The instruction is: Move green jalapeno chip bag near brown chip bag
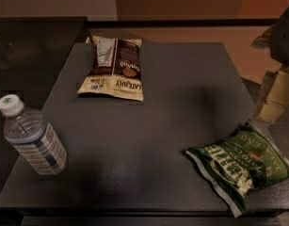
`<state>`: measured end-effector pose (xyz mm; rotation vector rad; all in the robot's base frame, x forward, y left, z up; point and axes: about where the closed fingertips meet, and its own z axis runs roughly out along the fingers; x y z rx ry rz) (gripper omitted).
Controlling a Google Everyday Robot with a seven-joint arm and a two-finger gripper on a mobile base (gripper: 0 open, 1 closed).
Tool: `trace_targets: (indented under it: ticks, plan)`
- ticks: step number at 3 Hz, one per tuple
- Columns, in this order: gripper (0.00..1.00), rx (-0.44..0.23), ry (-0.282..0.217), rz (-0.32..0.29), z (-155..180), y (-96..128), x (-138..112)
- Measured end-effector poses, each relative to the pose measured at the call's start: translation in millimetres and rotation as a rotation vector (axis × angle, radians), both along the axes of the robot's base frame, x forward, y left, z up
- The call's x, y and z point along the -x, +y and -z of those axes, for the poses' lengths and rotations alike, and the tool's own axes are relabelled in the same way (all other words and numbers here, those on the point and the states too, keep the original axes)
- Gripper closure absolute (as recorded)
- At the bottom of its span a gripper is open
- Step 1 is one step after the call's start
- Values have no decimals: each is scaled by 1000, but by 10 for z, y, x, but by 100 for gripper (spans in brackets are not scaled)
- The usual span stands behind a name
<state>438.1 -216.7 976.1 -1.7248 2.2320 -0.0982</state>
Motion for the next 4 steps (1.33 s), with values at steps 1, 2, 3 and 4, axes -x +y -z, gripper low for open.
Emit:
trace_targets:
  ticks: [1,2,3,4]
  plan:
    - [0,0,0,0,0,0,0]
    - [0,-17,6,-5,-36,-13,16]
    - [0,-44,21,-19,-19,-78,211]
    - [0,-74,47,-57,134,-128,489]
